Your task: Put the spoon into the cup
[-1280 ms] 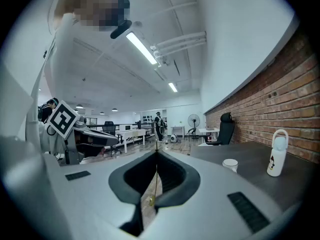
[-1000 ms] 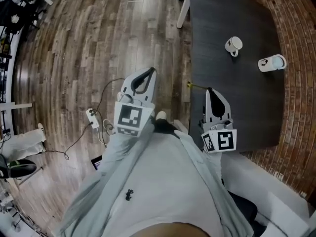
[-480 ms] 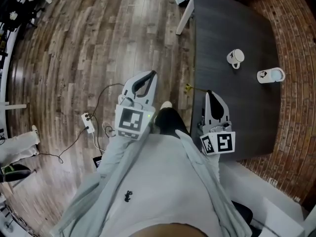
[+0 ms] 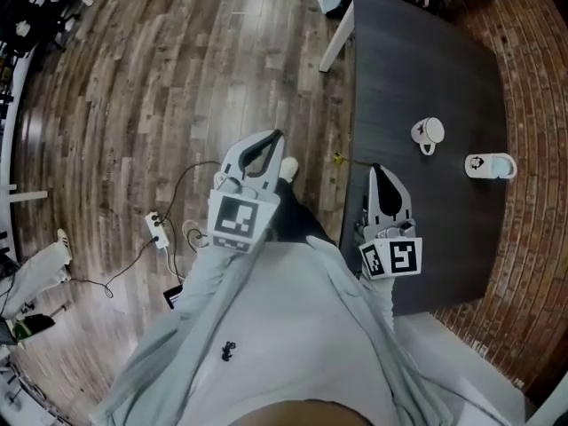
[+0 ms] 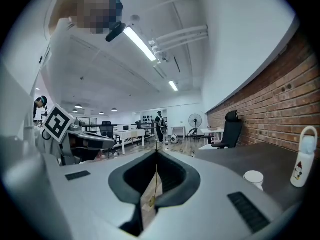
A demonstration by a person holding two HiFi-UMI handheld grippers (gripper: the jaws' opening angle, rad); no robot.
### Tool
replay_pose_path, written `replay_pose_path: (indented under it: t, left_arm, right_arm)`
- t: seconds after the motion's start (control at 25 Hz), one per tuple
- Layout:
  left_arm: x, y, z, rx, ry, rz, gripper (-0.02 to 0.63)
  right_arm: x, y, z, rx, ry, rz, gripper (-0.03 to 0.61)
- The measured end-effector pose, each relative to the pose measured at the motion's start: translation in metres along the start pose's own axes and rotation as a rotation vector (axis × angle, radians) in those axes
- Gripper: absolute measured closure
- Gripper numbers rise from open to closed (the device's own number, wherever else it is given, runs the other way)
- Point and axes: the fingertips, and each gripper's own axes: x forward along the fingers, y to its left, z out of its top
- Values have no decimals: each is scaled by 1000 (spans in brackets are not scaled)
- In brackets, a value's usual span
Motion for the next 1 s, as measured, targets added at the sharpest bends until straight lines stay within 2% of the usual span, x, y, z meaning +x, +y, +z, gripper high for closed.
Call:
replay_pose_path:
  t: [0.28, 0.56, 0.76, 1.0]
  left_arm:
    - [76, 30, 18, 45, 20, -51, 594]
    - [157, 49, 50, 94, 22, -107, 594]
    - [189, 60, 61, 110, 25, -124, 594]
    - [204, 65, 79, 140, 11, -141, 594]
  right_arm:
    - [66, -46, 5, 24, -14, -34, 558]
    - [109, -112, 16, 63, -29, -119, 558]
    - [128, -140, 21, 76, -46, -162, 558]
    - [136, -149, 28, 89, -61, -189, 558]
